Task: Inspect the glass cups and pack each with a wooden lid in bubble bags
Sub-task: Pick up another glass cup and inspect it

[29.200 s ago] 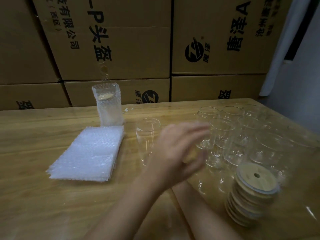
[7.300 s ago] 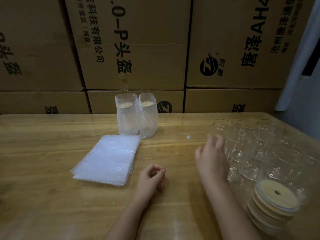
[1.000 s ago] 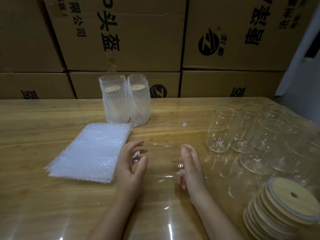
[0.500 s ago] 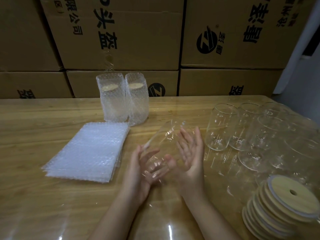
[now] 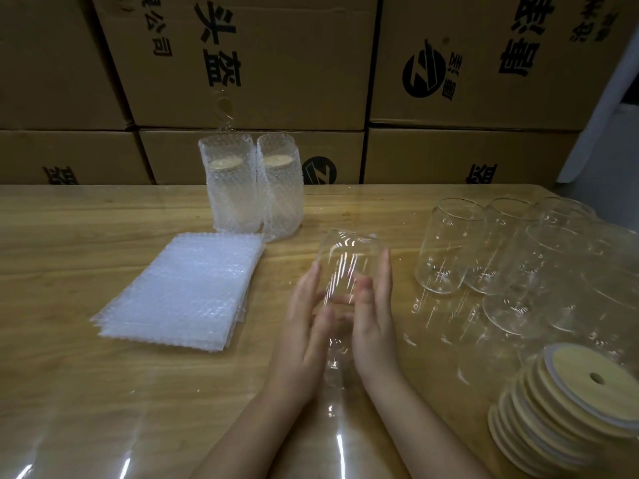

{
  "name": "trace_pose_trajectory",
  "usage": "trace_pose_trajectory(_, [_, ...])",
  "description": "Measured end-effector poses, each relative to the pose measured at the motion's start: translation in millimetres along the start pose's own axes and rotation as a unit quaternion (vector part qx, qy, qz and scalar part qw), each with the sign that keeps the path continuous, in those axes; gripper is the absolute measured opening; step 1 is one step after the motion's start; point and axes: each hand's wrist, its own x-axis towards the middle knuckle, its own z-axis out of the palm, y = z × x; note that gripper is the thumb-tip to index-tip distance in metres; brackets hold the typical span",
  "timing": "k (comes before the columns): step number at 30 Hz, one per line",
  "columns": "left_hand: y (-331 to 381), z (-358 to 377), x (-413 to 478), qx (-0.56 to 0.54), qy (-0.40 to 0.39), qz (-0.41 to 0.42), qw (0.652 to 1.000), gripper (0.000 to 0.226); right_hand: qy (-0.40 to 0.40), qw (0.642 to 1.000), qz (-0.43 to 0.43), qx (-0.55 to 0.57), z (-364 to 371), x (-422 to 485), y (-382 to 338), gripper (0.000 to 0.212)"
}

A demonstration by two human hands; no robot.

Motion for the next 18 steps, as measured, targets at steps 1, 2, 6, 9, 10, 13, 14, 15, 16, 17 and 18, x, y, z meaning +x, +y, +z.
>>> trace_pose_trajectory(1, [-1,-2,0,0.031,-0.021,0.027,0.999,0.051,-0.009,1.0,0.006,0.005,1,0,0,0.05])
trace_pose_trajectory(2, [1,-2,0,0.043,-0.03,0.036,0.998,0.053,-0.017,1.0,0.006,0.011,1,-1,0,0.046])
trace_pose_trajectory(6, [7,0,4,-0.029,-0.02,-0.017,0.999,0.057,-0.041,0.997,-0.05,-0.033,0,-3,-2,0.049])
trace_pose_trajectory(9, [8,-3,7,-0.087,-0.009,-0.054,0.995,0.06,-0.064,0.987,-0.112,-0.096,0,-5,3,0.056])
trace_pose_trajectory(10, [6,-3,7,-0.1,-0.006,-0.066,0.993,0.058,-0.064,0.984,-0.123,-0.109,0,-5,6,0.057])
trace_pose_trajectory(13, [6,-2,7,-0.113,0.014,-0.078,0.99,0.054,-0.07,0.981,-0.131,-0.124,-1,-7,12,0.059])
trace_pose_trajectory(14, [6,-2,8,-0.124,0.03,-0.082,0.988,0.052,-0.075,0.977,-0.143,-0.142,0,-8,12,0.058])
trace_pose_trajectory(15, [7,-2,9,-0.137,0.048,-0.087,0.986,0.048,-0.08,0.971,-0.157,-0.161,1,-9,13,0.057])
trace_pose_trajectory(16, [7,-2,9,-0.148,0.066,-0.094,0.982,0.048,-0.082,0.967,-0.168,-0.174,4,-10,13,0.054])
trace_pose_trajectory(17, [6,-2,9,-0.154,0.083,-0.102,0.979,0.05,-0.079,0.964,-0.177,-0.183,7,-12,13,0.05])
trace_pose_trajectory(18, [5,-2,9,-0.163,0.101,-0.112,0.975,0.051,-0.07,0.96,-0.189,-0.194,10,-14,14,0.047])
